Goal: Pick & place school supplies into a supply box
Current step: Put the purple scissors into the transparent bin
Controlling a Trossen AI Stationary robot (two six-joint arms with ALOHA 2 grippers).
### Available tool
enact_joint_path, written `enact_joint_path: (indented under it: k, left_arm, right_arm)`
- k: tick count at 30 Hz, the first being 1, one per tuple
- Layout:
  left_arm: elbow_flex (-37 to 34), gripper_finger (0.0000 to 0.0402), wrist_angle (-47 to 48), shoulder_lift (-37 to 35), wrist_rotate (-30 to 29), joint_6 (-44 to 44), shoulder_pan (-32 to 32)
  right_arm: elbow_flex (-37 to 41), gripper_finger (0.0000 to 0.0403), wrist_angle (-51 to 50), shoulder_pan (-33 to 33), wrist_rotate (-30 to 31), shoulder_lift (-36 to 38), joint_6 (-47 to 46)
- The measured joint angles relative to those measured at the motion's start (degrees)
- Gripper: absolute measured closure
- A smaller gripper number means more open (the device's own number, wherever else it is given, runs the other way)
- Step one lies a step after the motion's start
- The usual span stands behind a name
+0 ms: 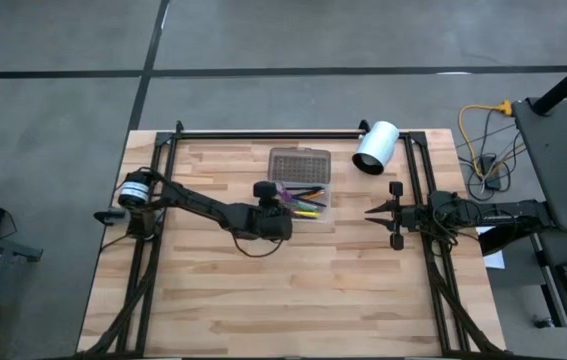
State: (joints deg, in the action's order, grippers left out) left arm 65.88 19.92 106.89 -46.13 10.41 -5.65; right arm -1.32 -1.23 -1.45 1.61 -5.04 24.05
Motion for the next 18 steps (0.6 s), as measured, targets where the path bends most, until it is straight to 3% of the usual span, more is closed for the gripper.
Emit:
enact_joint_path:
  k: [18]
  left_arm:
    - [-2.0,0.0398,-3.9,0.0,-0.4,5.2,1.2]
  right_arm:
    - [0.0,0.0335,0.0,0.0,0.0,0.0,0.0]
